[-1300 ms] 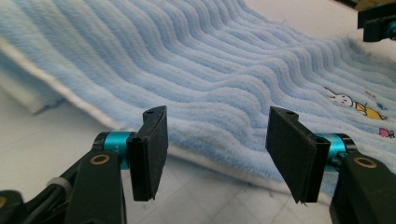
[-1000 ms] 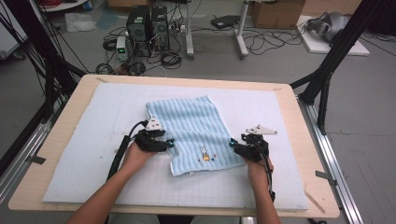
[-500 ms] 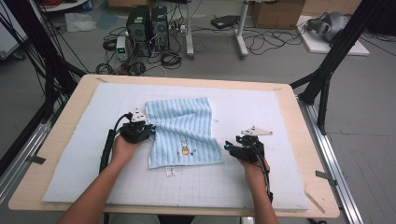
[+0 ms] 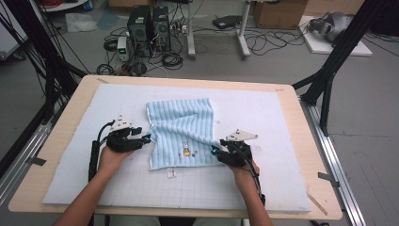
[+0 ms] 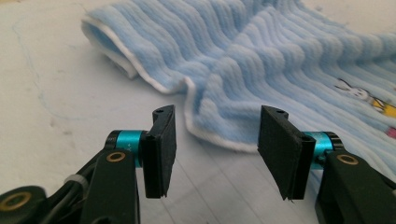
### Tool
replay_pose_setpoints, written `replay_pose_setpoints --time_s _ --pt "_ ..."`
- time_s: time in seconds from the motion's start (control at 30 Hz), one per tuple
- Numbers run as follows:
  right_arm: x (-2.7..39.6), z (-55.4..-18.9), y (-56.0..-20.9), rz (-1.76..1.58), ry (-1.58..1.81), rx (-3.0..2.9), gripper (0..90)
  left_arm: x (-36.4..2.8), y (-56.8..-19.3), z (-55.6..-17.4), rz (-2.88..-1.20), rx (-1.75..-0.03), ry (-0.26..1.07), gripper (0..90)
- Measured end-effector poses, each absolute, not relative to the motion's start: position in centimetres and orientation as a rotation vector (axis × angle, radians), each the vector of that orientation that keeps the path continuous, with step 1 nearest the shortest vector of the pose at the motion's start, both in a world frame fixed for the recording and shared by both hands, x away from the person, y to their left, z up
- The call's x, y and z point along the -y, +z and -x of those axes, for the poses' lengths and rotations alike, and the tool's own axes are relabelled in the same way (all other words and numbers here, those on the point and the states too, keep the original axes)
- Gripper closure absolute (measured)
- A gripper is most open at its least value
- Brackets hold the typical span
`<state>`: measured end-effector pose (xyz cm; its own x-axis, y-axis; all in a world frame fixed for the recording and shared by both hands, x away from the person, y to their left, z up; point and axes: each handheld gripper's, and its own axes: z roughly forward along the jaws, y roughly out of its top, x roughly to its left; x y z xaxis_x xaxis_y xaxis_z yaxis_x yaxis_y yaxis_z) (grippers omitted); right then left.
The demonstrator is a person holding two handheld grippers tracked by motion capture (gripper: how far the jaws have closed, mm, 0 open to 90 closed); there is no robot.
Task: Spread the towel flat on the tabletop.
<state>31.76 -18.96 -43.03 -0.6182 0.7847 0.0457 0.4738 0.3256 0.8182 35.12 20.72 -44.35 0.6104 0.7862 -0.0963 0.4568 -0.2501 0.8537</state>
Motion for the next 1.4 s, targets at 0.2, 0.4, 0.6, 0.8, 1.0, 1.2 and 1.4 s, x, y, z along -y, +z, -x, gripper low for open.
replay_pose_setpoints --time_s 0.2,0.4,0.6,0.8,1.0,1.2,1.4 --pt "18.8 -30.3 -43.4 -1.048 1.243 -2.317 57.1 -21.0 -44.7 -33.4 -1.896 -0.982 0.426 50.4" --pt "18.0 -30.1 -45.0 -1.069 1.176 -2.410 64.3 -21.6 -44.5 -31.7 -1.880 -0.990 0.421 50.9" --pt "18.1 -28.8 -44.7 -1.004 1.245 -2.574 85.3 -21.4 -44.3 -30.7 -1.877 -0.958 0.365 58.0" --pt "18.4 -26.5 -44.7 -0.878 1.329 -2.768 84.7 -19.7 -44.5 -30.7 -1.933 -0.901 0.265 56.7" --pt "19.5 -26.5 -44.2 -0.946 1.438 -2.683 65.2 -17.5 -45.0 -30.1 -2.081 -0.829 0.307 58.9" --pt "21.0 -26.9 -43.9 -1.129 1.392 -2.464 55.9 -18.4 -44.8 -28.3 -2.088 -0.828 0.283 85.6" --pt "19.7 -27.5 -44.0 -1.235 1.246 -2.337 46.9 -20.4 -44.7 -26.0 -2.094 -0.841 0.248 85.4"
